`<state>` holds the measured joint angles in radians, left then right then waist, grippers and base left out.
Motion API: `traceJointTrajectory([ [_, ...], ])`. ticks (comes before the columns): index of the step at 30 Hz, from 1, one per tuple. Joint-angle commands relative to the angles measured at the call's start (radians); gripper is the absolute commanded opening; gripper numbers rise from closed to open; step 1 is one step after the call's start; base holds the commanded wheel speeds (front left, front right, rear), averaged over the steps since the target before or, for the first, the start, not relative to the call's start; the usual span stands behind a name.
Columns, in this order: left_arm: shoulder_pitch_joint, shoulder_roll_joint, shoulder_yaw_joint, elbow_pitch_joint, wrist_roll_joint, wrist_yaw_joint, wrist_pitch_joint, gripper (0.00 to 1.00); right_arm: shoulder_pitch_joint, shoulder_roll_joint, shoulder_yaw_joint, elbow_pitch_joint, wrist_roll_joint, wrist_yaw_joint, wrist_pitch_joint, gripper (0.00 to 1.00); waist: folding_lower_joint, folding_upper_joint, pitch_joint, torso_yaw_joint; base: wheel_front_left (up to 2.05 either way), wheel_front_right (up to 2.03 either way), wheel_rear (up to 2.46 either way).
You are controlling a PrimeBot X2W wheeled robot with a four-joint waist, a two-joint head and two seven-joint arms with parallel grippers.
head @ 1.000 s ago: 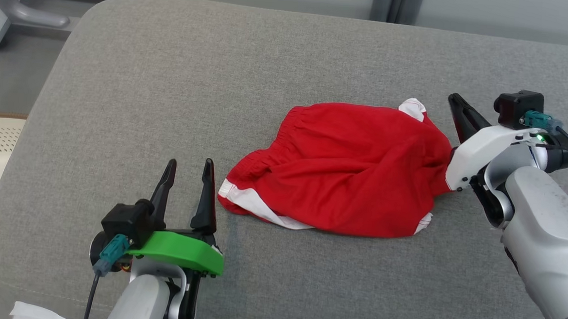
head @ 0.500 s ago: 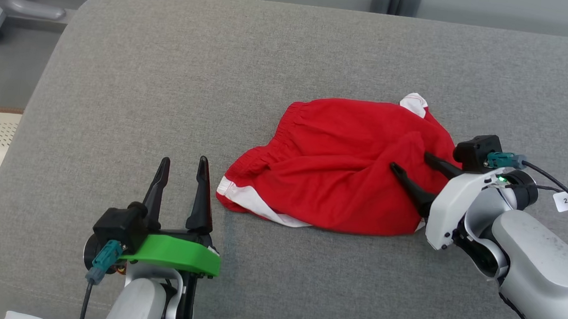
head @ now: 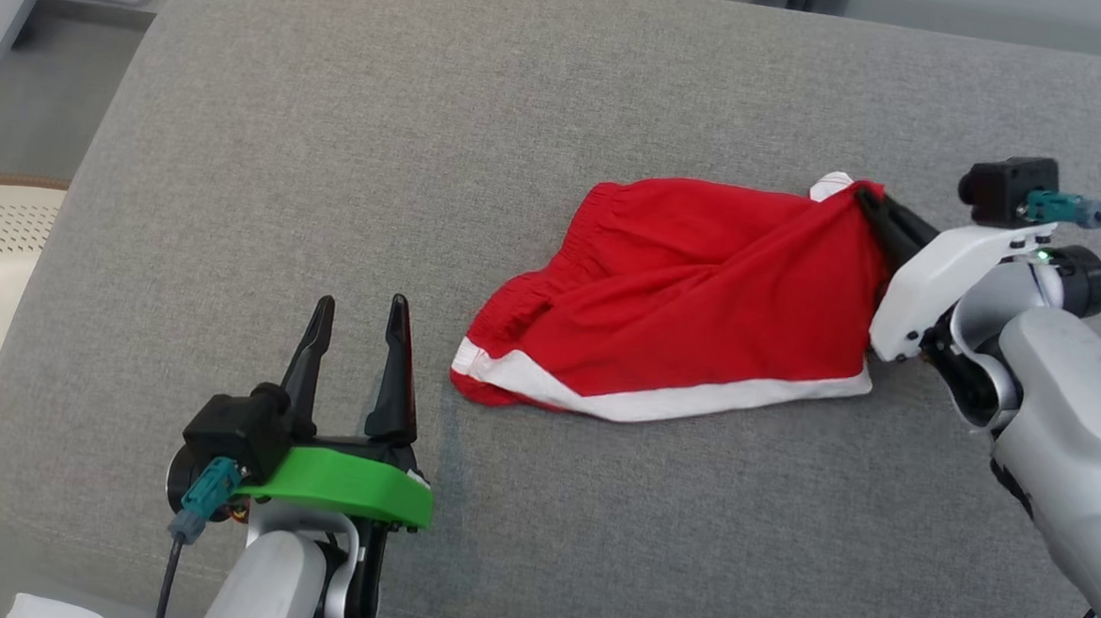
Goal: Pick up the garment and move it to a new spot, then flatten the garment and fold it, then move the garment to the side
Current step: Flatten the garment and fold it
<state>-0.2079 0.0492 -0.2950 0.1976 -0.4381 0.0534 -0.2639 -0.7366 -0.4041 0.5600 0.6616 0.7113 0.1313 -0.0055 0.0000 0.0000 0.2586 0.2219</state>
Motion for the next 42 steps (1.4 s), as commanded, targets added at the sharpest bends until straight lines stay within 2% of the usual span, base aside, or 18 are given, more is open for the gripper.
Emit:
traceJointTrajectory([
  [1, -0.018, 0.003, -0.005, -0.004, -0.006, 0.006, 0.000, 1.00, -0.025, -0.004, -0.016, 0.040, -0.015, -0.001, -0.014, 0.00, 0.0000, 0.0000, 0.004, 0.005, 0.00, 0.00, 0.00],
  [4, -0.021, 0.003, -0.013, -0.004, -0.011, 0.007, 0.000, 1.00, -0.059, 0.013, -0.033, 0.126, -0.019, -0.001, -0.016, 0.00, 0.0000, 0.0000, 0.009, 0.009, 0.00, 0.00, 0.00],
  [5, -0.022, 0.003, -0.015, -0.005, -0.013, 0.007, 0.000, 1.00, -0.066, 0.017, -0.030, 0.147, -0.018, -0.001, -0.009, 0.16, 0.0000, 0.0000, 0.010, 0.008, 0.00, 0.00, 0.00],
  [6, -0.024, 0.003, -0.018, -0.006, -0.016, 0.007, 0.000, 1.00, -0.076, 0.017, -0.029, 0.167, -0.023, -0.001, -0.017, 0.47, 0.0000, 0.0000, 0.011, 0.007, 0.00, 0.00, 0.00],
  [7, -0.025, 0.003, -0.021, -0.008, -0.017, 0.006, 0.000, 1.00, -0.085, 0.015, -0.032, 0.180, -0.031, -0.001, -0.034, 1.00, 0.0000, 0.0000, 0.012, 0.006, 0.00, 0.00, 0.00],
  [10, -0.030, 0.003, -0.032, -0.011, -0.017, 0.000, 0.000, 1.00, -0.091, 0.028, -0.047, 0.200, -0.015, -0.001, -0.085, 1.00, 0.0000, 0.0000, 0.005, -0.005, 0.00, 0.00, 0.00],
  [16, -0.036, 0.003, -0.056, 0.006, -0.002, -0.011, 0.000, 1.00, -0.053, -0.024, -0.089, 0.156, -0.012, -0.001, -0.212, 1.00, 0.0000, 0.0000, -0.040, -0.052, 0.00, 0.00, 0.00],
  [22, -0.036, 0.003, -0.073, 0.033, 0.003, -0.011, 0.000, 1.00, 0.057, -0.047, -0.134, 0.058, -0.063, -0.001, -0.252, 1.00, 0.0000, 0.0000, -0.088, -0.118, 0.00, 0.00, 0.00],
  [27, -0.017, 0.003, -0.080, 0.039, -0.001, -0.008, 0.000, 1.00, 0.206, -0.019, -0.107, -0.018, -0.130, -0.001, -0.252, 1.00, 0.0000, 0.0000, -0.099, -0.145, 0.00, 0.00, 0.00],
  [32, -0.004, 0.003, -0.073, 0.042, 0.011, -0.010, 0.000, 1.00, 0.303, 0.036, -0.080, -0.062, -0.169, -0.001, -0.235, 1.00, 0.0000, 0.0000, -0.095, -0.148, 0.00, 0.00, 0.00],
  [42, 0.003, 0.003, -0.045, 0.041, 0.031, -0.017, 0.000, 1.00, 0.270, 0.115, -0.015, -0.003, -0.200, -0.001, -0.213, 1.00, 0.0000, 0.0000, -0.081, -0.102, 0.00, 0.00, 0.00],
])
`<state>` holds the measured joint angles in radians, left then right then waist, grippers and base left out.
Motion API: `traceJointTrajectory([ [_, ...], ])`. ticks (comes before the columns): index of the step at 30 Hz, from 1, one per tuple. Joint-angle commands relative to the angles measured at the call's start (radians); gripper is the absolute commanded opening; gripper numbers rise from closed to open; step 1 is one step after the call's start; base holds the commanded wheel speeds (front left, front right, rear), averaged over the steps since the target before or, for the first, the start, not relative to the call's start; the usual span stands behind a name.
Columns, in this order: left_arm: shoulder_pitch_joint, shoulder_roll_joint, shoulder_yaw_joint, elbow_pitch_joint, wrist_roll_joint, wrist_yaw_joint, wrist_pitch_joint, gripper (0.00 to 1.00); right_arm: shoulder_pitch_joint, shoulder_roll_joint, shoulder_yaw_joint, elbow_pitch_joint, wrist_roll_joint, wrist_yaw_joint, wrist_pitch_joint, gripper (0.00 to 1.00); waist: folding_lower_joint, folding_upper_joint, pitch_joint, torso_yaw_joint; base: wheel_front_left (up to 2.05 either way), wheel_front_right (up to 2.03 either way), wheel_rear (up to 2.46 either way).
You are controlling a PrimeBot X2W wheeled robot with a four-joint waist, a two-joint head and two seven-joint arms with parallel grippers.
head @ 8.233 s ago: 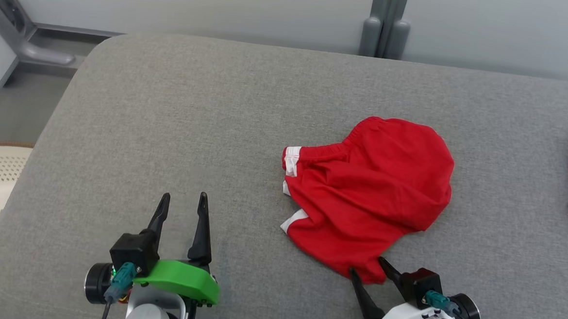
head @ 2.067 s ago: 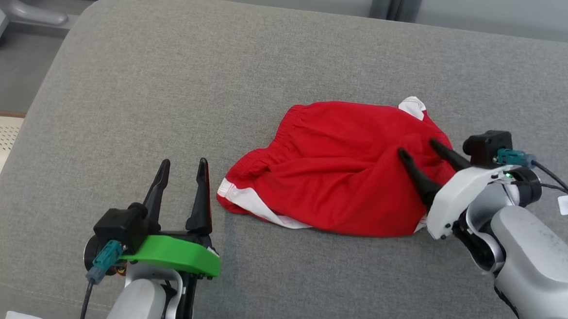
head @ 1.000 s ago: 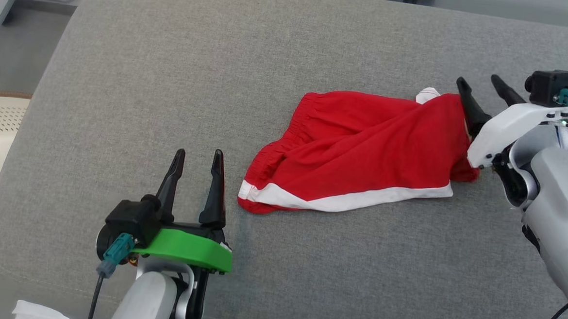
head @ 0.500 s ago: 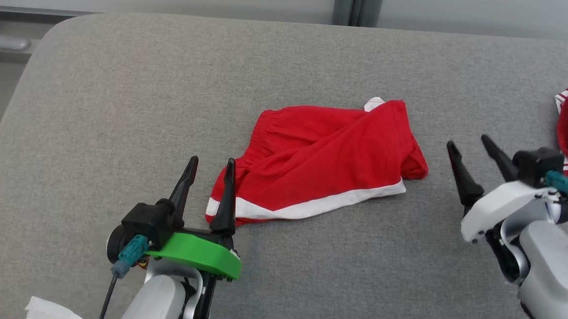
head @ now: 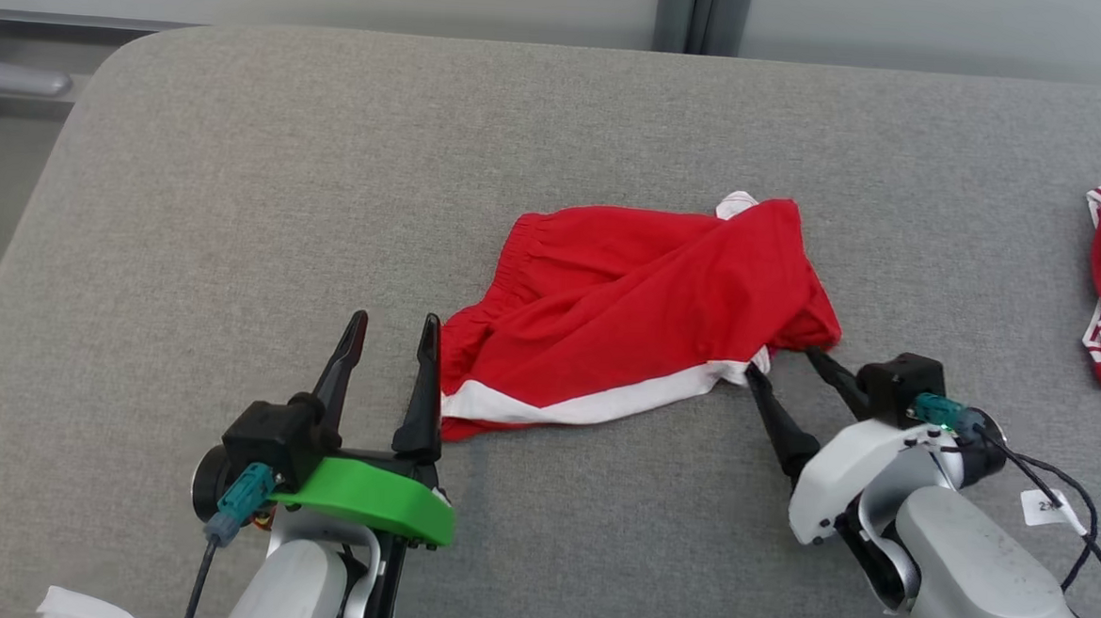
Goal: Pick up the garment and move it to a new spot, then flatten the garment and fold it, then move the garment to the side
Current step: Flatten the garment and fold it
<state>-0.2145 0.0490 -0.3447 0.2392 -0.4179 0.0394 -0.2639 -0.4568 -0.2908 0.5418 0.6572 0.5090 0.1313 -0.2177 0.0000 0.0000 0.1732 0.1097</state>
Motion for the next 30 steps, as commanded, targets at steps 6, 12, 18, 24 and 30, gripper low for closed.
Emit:
traceJointTrajectory([
  [6, 0.013, 0.003, 0.014, -0.004, 0.016, -0.004, 0.000, 1.00, -0.061, 0.018, 0.053, 0.068, -0.002, -0.001, -0.007, 0.15, 0.0000, 0.0000, 0.013, 0.015, 0.00, 0.00, 0.00],
  [12, 0.019, 0.003, 0.019, -0.007, 0.015, 0.001, 0.000, 1.00, -0.067, 0.027, 0.033, 0.104, 0.002, -0.001, -0.028, 0.00, 0.0000, 0.0000, 0.014, -0.008, 0.00, 0.00, 0.00],
  [18, 0.023, 0.003, 0.023, -0.007, 0.008, 0.002, 0.000, 1.00, -0.008, 0.002, -0.048, 0.061, -0.001, -0.001, -0.043, 0.00, 0.0000, 0.0000, 0.006, -0.045, 0.00, 0.00, 0.00],
  [24, 0.028, 0.003, 0.026, -0.011, 0.009, 0.003, 0.000, 1.00, 0.064, -0.019, -0.163, -0.001, -0.051, -0.001, -0.047, 0.00, 0.0000, 0.0000, 0.003, -0.066, 0.00, 0.00, 0.00],
  [30, 0.027, 0.003, 0.023, -0.006, 0.009, -0.001, 0.000, 1.00, 0.136, 0.021, -0.289, -0.048, -0.119, -0.001, -0.022, 0.00, 0.0000, 0.0000, 0.008, -0.070, 0.00, 0.00, 0.00],
])
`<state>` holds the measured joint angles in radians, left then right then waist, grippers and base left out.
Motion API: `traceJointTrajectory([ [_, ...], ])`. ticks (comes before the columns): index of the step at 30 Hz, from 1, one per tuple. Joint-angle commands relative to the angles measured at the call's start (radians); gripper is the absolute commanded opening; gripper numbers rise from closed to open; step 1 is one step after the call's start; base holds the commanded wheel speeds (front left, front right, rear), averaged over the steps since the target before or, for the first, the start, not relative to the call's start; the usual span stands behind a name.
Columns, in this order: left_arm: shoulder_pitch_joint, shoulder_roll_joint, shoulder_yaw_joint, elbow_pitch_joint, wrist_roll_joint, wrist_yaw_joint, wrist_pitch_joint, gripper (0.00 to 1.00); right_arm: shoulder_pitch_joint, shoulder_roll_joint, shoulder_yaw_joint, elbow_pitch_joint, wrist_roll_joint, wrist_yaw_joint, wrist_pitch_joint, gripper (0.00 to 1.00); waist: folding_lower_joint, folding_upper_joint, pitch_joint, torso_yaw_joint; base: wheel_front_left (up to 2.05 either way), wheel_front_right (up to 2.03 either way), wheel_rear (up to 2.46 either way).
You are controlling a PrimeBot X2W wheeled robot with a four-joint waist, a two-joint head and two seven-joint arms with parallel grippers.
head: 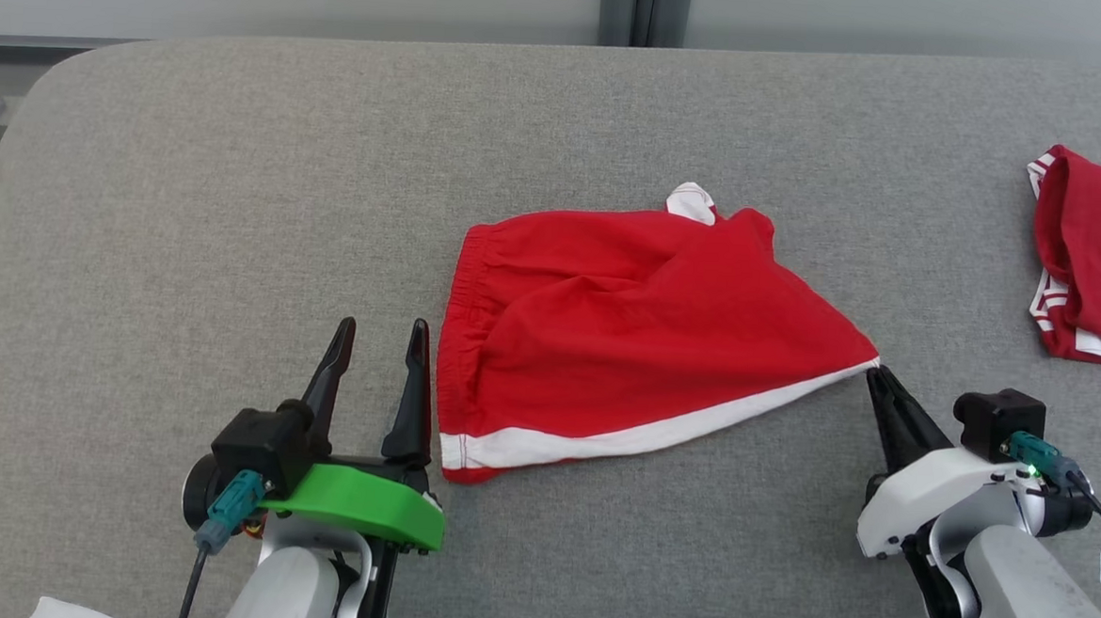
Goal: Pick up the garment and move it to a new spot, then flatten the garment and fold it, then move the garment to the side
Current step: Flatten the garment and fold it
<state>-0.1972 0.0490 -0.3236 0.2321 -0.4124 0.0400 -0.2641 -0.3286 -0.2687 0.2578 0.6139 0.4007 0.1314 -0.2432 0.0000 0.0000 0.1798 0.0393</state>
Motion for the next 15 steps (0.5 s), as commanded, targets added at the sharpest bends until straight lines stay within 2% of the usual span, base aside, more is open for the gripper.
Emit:
traceJointTrajectory([
  [1, 0.009, 0.003, 0.002, 0.001, 0.003, -0.002, 0.000, 1.00, 0.020, 0.008, -0.021, -0.011, -0.025, -0.002, 0.009, 0.48, 0.0000, 0.0000, 0.003, 0.000, 0.00, 0.00, 0.00],
  [2, 0.008, 0.003, 0.001, 0.002, 0.002, -0.003, 0.000, 1.00, 0.028, 0.018, -0.038, -0.014, -0.032, -0.002, 0.013, 1.00, 0.0000, 0.0000, 0.003, 0.001, 0.00, 0.00, 0.00],
  [8, 0.008, 0.003, 0.010, -0.005, -0.007, -0.006, 0.000, 1.00, 0.083, 0.067, -0.151, -0.078, -0.100, -0.002, 0.011, 1.00, 0.0000, 0.0000, -0.004, 0.005, 0.00, 0.00, 0.00],
  [15, 0.021, 0.003, 0.003, -0.002, -0.022, -0.018, 0.000, 1.00, 0.138, 0.138, -0.285, -0.232, -0.177, -0.002, -0.015, 1.00, 0.0000, 0.0000, -0.058, -0.001, 0.00, 0.00, 0.00],
])
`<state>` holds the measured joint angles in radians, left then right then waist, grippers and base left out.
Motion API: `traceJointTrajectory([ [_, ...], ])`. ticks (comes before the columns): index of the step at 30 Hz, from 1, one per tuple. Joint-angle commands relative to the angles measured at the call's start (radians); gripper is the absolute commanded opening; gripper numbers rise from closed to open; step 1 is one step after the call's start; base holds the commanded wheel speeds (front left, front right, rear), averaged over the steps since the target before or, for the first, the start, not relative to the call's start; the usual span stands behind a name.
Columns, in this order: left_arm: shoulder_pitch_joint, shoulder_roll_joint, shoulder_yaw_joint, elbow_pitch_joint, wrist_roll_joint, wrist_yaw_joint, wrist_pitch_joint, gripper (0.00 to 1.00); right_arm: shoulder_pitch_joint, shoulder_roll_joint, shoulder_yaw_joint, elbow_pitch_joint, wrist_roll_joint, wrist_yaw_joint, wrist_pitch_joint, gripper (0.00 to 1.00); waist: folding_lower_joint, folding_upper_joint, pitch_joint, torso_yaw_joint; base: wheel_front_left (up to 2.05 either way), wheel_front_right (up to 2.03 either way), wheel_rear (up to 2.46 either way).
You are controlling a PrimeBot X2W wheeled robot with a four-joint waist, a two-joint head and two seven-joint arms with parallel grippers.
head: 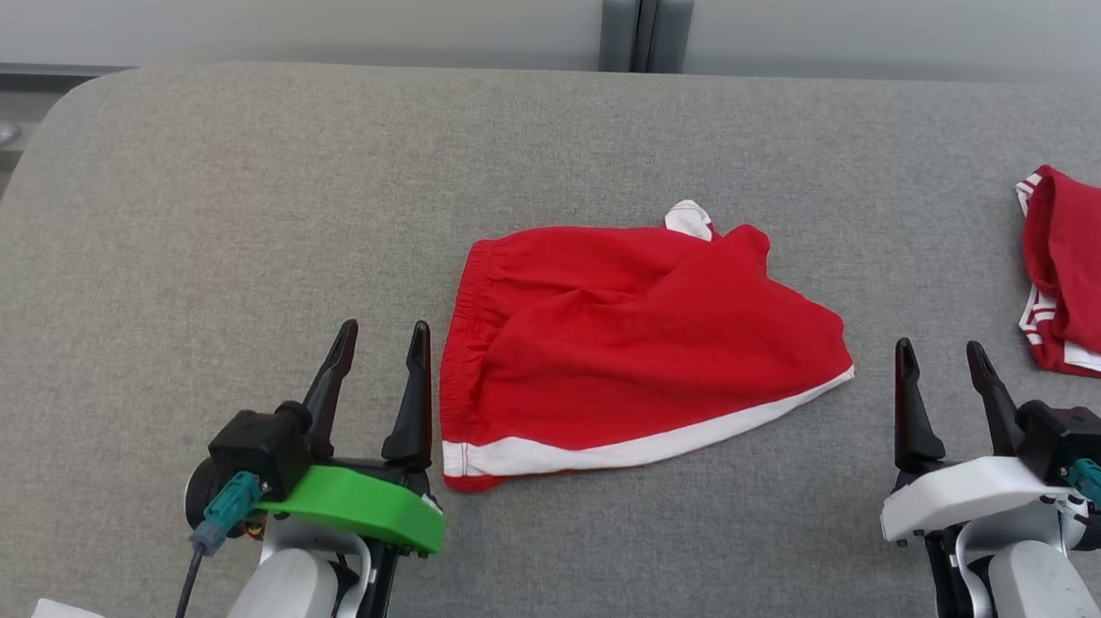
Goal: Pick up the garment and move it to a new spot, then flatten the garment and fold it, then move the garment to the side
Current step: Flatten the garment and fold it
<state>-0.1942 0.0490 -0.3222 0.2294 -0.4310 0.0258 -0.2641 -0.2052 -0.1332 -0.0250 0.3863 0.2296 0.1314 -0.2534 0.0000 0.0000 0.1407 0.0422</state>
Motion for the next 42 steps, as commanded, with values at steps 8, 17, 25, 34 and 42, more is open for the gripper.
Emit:
traceJointTrajectory([
  [8, 0.059, 0.003, -0.013, 0.028, -0.008, -0.003, 0.000, 1.00, 0.091, 0.060, -0.033, -0.140, -0.058, -0.002, -0.008, 1.00, 0.0000, 0.0000, -0.092, -0.007, 0.00, 0.00, 0.00],
  [17, 0.094, 0.003, -0.002, 0.046, -0.001, 0.016, 0.000, 1.00, 0.140, 0.080, -0.029, -0.182, -0.077, -0.001, 0.006, 1.00, 0.0000, 0.0000, -0.128, -0.004, 0.00, 0.00, 0.00],
  [25, 0.091, 0.003, 0.005, 0.042, 0.004, 0.019, 0.000, 1.00, 0.140, 0.081, -0.004, -0.185, -0.057, -0.002, 0.017, 1.00, 0.0000, 0.0000, -0.126, -0.001, 0.00, 0.00, 0.00],
  [34, 0.094, 0.003, -0.029, 0.125, -0.012, 0.018, 0.038, 1.00, 0.131, 0.082, 0.017, -0.181, -0.040, -0.001, 0.024, 1.00, 0.0000, 0.0000, -0.116, -0.003, 0.00, 0.00, 0.00],
  [42, 0.041, 0.006, -0.072, 0.242, -0.057, -0.032, 0.210, 1.00, 0.116, 0.082, 0.024, -0.168, -0.035, -0.001, 0.029, 1.00, 0.0000, 0.0000, -0.090, -0.026, 0.00, 0.00, 0.00],
])
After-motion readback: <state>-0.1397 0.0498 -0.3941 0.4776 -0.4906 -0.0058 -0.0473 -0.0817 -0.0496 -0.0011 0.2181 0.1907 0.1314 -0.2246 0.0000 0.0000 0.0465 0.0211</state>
